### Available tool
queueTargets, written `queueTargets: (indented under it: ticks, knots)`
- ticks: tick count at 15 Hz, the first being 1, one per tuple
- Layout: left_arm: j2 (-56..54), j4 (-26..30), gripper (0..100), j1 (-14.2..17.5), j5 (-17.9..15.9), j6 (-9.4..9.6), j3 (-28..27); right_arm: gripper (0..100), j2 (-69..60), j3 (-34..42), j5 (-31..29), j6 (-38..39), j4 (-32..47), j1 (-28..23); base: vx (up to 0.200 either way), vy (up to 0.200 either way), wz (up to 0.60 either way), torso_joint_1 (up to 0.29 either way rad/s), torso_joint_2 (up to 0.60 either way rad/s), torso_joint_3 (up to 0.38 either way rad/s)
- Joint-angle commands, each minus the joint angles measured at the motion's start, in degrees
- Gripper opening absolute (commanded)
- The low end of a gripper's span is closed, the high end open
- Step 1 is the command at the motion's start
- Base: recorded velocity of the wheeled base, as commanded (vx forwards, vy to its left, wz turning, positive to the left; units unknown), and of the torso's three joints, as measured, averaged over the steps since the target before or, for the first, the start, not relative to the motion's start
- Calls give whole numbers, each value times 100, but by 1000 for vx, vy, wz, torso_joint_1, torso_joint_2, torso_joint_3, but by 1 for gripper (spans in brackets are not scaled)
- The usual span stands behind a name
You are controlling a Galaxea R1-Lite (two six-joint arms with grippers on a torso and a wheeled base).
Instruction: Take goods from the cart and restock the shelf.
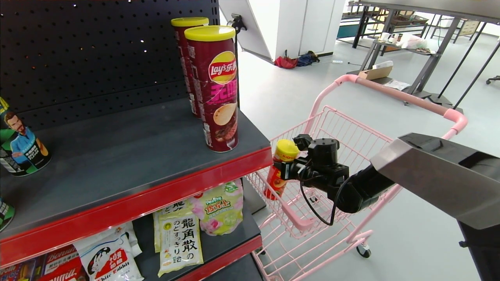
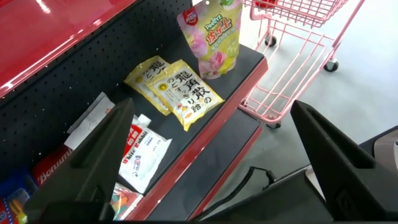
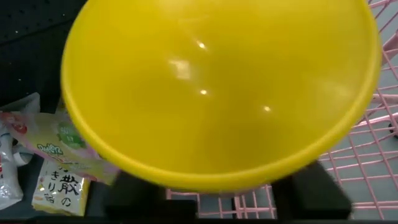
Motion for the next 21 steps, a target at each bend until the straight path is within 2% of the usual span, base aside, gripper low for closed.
queueTargets:
  ticks: [1,5,10,11,15,16,17,18,19,20,21]
  knots:
    - [9,1,100,-1,-1,2,-3,0,-3,3,-1,-5,5,13,0,0,0,0,0,0]
    - [9,-8,100,-1,-1,2,-12,0,-161,-129,-229,4,5,127,0,0,0,0,0,0]
    - [9,-17,100,-1,-54,11,-47,0,-1392,469,-862,-356,295,83,0,0,0,0,0,0]
    - [9,-17,100,-1,-54,11,-56,0,-2016,776,-941,-541,655,4,0,0,0,0,0,0]
    - [9,-17,100,-1,-98,-16,-109,0,-4213,1225,-1363,-1139,2105,-163,0,0,0,0,0,0]
    - [9,-17,100,-1,-142,-16,-135,0,-4732,1348,-1662,-1393,2589,-189,0,0,0,0,0,0]
    - [53,45,100,-1,-142,-51,-311,0,-5690,1576,-1802,-1675,3441,-260,0,0,0,0,0,0]
    - [53,45,100,-1,-142,-51,-311,0,-5690,1576,-1802,-1675,3441,-260,0,0,0,0,0,0]
    - [299,203,100,-1,-133,-552,-759,0,-6867,2235,-1864,-1710,4074,-286,0,0,0,0,0,0]
    - [519,493,100,-1,-98,-807,-1137,0,-7518,2701,-1987,-1727,4206,-304,0,0,0,0,0,0]
    - [598,660,100,-1,-80,-868,-1295,0,-7861,2956,-2136,-1771,4276,-312,0,0,0,0,0,0]
